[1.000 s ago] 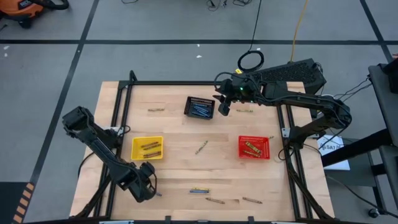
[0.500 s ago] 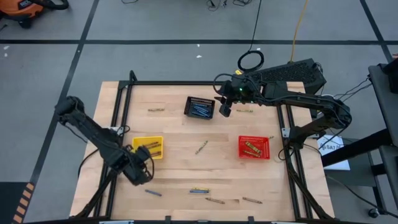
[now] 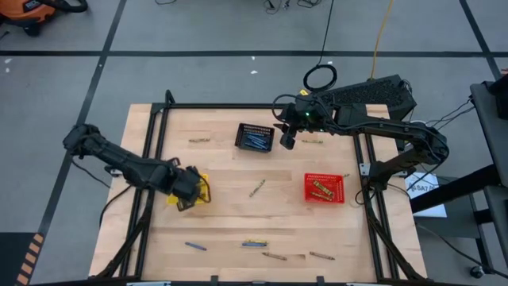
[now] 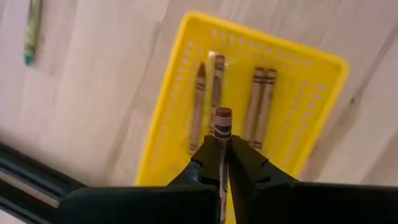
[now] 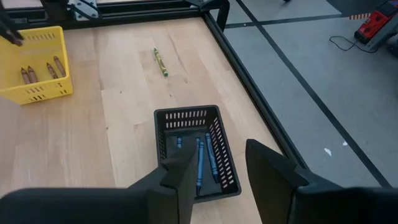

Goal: Sort crayons
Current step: Put the brown crayon into the yellow bin

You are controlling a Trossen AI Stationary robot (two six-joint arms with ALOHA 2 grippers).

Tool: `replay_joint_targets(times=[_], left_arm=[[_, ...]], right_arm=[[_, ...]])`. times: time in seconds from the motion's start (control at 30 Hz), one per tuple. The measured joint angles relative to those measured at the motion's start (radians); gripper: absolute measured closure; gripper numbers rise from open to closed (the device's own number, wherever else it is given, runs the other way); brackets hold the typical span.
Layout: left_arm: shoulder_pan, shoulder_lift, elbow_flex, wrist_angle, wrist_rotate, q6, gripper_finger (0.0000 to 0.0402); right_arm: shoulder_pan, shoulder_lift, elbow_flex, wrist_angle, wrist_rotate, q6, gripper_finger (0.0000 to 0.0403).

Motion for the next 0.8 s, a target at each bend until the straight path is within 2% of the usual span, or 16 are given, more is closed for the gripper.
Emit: replay_joint_targets(times=[0.17,0.33,0.6,0.7,0.8], left_arm=[[0.108,0.0,0.0,0.071,0.021,0.202,0.0396],[0.181,0.001,0.0,0.143,0.11,0.341,0.0396],[0.213,0.001,-0.019,0.102,0.133,0.375,0.0396],[0.214,0.001,-0.051,0.098,0.15,0.376,0.0396],[0.213,0.001,-0.07,0.098,0.151,0.405,0.0396]], right_arm=[[0.0,0.0,0.0,-0.024,-0.001,0.0,0.0279],[0.0,0.0,0.0,-0.079,-0.002,0.037,0.0279],[0.0,0.0,0.0,-0.161,-0.008,0.172,0.0279],[0.0,0.0,0.0,-0.189,-0.119,0.241,0.028],[0.015,0.0,0.0,-0.197,-0.305,0.31,0.028]])
